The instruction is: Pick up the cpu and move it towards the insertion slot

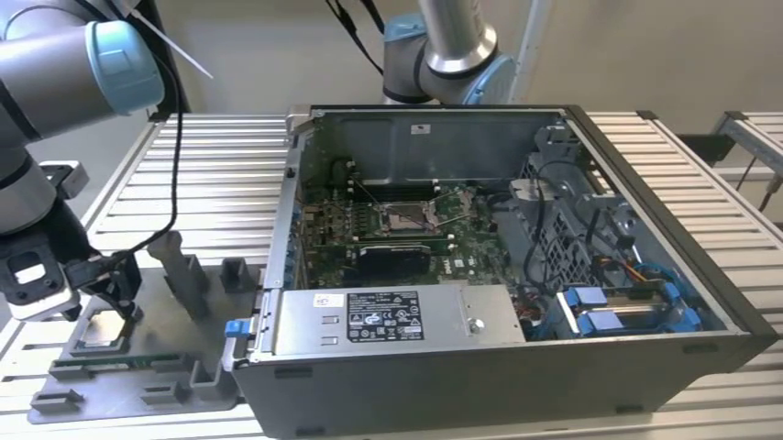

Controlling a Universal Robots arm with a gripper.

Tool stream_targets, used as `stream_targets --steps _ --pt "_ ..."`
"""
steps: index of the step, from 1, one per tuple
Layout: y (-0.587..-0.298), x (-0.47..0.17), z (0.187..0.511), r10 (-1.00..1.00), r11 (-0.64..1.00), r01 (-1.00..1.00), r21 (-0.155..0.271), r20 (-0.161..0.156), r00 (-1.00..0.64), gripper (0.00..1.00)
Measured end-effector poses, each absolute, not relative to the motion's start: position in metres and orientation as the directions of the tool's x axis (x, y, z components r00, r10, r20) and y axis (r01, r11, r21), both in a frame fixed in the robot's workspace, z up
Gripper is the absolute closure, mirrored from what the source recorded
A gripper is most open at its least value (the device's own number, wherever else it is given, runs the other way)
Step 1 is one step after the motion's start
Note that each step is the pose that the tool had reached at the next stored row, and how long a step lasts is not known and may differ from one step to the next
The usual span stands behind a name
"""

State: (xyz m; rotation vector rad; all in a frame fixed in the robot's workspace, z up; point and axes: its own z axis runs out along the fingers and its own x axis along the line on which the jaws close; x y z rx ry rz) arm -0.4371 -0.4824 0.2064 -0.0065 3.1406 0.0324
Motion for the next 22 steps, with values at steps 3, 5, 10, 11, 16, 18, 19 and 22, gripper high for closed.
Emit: stream_targets --steps 3,5,10,11,16,18,19,22 --pt "-0.482 -0.437 0.205 -0.004 1.0 -0.004 0.021 -0.001 -1.0 0.0" --pt "-0.482 -0.437 0.204 -0.004 1.0 -0.004 0.021 -0.001 -1.0 0.0" --pt "-0.482 -0.437 0.2 -0.004 1.0 -0.004 0.021 -0.001 -1.0 0.0" --pt "-0.482 -0.437 0.199 -0.004 1.0 -0.004 0.021 -0.001 -1.0 0.0" --pt "-0.483 -0.438 0.196 -0.004 1.0 -0.004 0.021 -0.001 -1.0 0.0" --pt "-0.483 -0.438 0.194 -0.005 1.0 -0.005 0.021 -0.001 -1.0 0.0" --pt "-0.483 -0.439 0.194 -0.005 1.0 -0.005 0.021 -0.001 -1.0 0.0" --pt "-0.485 -0.439 0.192 -0.006 1.0 -0.006 0.021 -0.001 -1.0 0.0"
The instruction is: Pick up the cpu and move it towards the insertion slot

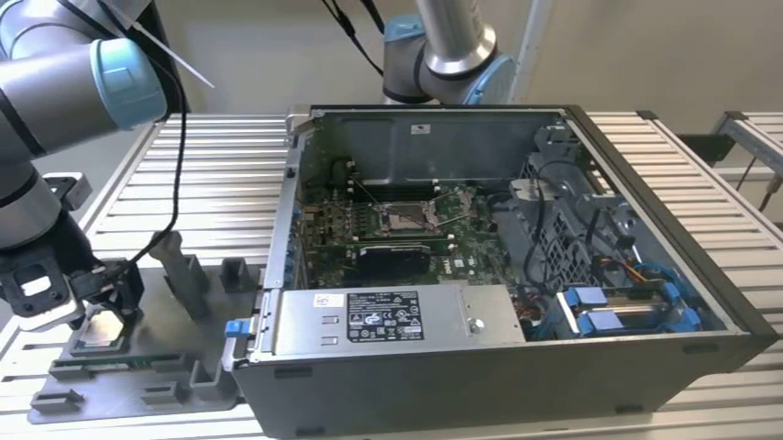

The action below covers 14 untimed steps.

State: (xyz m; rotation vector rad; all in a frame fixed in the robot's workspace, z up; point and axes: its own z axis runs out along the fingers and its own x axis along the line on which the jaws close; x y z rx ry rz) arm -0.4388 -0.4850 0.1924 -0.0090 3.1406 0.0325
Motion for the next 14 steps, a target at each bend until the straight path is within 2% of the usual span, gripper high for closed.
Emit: stream_targets --steps 14 --pt "-0.4882 -0.4396 0.1873 -0.007 1.0 -0.007 0.021 -0.001 -1.0 0.0"
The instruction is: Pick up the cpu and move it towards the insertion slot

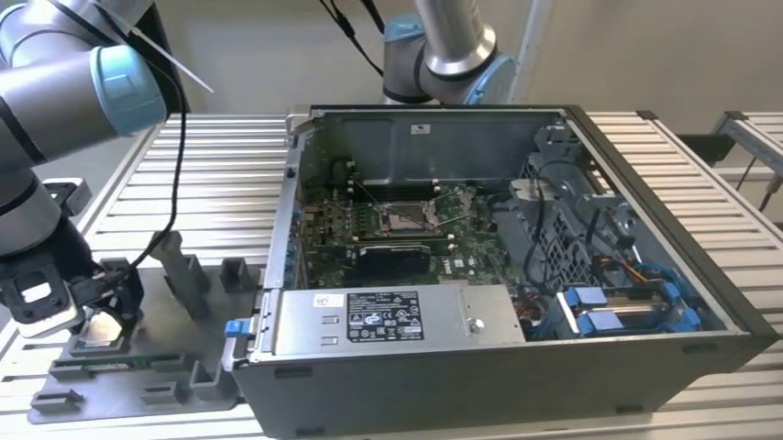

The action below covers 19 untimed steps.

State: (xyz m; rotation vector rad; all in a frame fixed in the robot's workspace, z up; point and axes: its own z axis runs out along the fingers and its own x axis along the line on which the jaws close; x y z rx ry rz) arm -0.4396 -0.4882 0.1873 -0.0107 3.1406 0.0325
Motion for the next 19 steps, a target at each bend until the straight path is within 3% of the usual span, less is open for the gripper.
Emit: stream_targets --steps 16,17,19 --pt "-0.4892 -0.4396 0.1862 -0.007 1.0 -0.007 0.021 -0.001 -1.0 0.0" --pt "-0.4891 -0.4396 0.1862 -0.007 1.0 -0.007 0.021 -0.001 -1.0 1.0" --pt "-0.4892 -0.4396 0.1862 -0.007 1.0 -0.007 0.021 -0.001 -1.0 1.0"
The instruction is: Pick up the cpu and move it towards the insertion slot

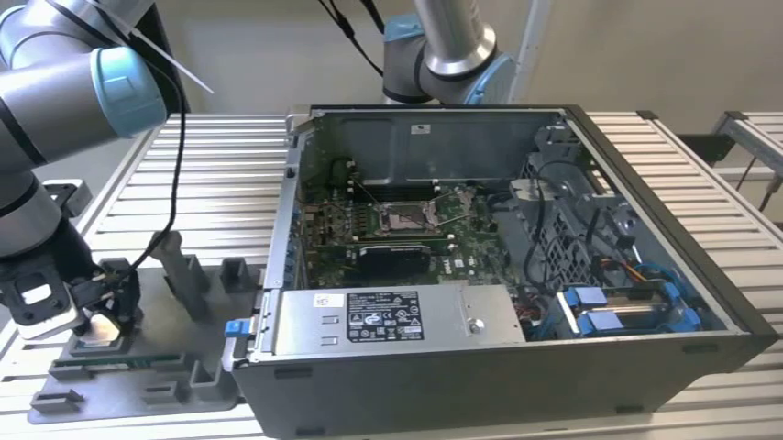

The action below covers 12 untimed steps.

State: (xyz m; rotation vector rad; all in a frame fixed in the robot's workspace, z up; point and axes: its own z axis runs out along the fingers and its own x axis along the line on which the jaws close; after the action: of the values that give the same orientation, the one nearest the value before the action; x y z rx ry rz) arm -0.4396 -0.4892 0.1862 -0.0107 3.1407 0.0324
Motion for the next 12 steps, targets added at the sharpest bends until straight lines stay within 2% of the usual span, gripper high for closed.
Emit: stream_targets --steps 12 --pt "-0.489 -0.44 0.197 -0.007 1.0 -0.007 0.021 -0.001 -1.0 1.0"
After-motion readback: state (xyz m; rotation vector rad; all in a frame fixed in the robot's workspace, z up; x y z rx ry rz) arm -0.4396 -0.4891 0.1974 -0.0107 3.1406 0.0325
